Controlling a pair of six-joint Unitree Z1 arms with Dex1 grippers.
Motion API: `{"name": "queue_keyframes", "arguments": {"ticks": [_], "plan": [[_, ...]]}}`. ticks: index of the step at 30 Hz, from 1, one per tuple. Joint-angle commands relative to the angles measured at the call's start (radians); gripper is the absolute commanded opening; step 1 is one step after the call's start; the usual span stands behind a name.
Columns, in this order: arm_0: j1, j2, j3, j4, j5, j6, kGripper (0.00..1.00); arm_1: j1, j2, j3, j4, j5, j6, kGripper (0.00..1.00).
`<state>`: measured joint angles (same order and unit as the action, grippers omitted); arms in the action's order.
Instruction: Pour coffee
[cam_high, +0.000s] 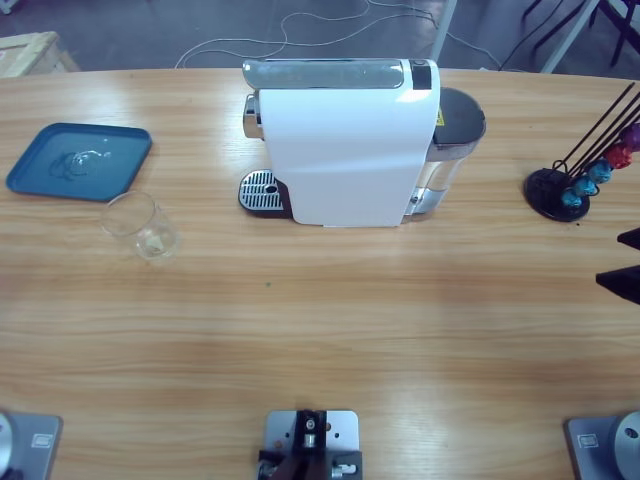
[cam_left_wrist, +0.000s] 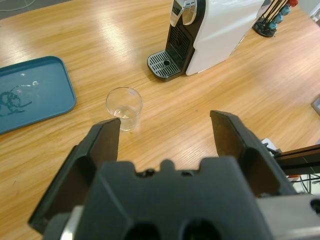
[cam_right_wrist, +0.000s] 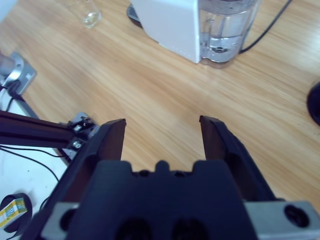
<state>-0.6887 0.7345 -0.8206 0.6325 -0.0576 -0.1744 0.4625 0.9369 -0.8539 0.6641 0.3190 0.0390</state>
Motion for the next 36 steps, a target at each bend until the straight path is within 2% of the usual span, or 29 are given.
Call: {"name": "queue_keyframes", "arguments": {"ticks": [1,8,12,15,18,20,21,22,26,27,34,36], "plan": [[-0.009,0.015,0.035,-0.010,-0.016,-0.010,0.770,0.011,0.007,0.018,0.015,-0.034,0.015,0.642],[-0.017,0.029,0.019,-0.011,-0.032,-0.012,0.766,0.011,0.022,0.022,0.015,-0.034,0.015,0.645],[-0.018,0.107,-0.103,-0.020,-0.149,-0.128,0.769,0.011,0.026,0.025,0.010,-0.035,0.015,0.646],[0.006,0.193,-0.147,-0.170,-0.262,-0.327,0.884,0.011,0.027,0.026,0.008,-0.035,0.015,0.646],[0.124,0.291,-0.119,-0.364,-0.409,-0.528,0.887,0.011,0.015,0.024,0.008,-0.032,0.015,0.645],[0.214,0.396,-0.106,-0.471,-0.529,-0.676,0.843,0.011,0.006,0.024,0.010,-0.032,0.015,0.643],[0.244,0.455,-0.103,-0.523,-0.568,-0.753,0.785,0.011,0.001,0.024,0.011,-0.031,0.015,0.643],[0.249,0.491,-0.102,-0.554,-0.571,-0.805,0.733,0.011,-0.004,0.024,0.011,-0.031,0.015,0.642],[0.249,0.597,-0.078,-0.658,-0.573,-0.946,0.669,0.011,-0.031,0.021,0.015,-0.031,0.015,0.642],[0.243,0.623,-0.074,-0.682,-0.579,-0.967,0.613,0.012,-0.036,0.021,0.016,-0.031,0.015,0.642],[0.236,0.825,-0.076,-0.892,-0.763,-1.046,0.605,0.027,-0.043,0.021,0.015,-0.032,0.012,0.642],[0.235,0.864,-0.072,-0.939,-0.775,-1.071,0.605,0.027,-0.047,0.021,0.015,-0.032,0.012,0.642]]}}
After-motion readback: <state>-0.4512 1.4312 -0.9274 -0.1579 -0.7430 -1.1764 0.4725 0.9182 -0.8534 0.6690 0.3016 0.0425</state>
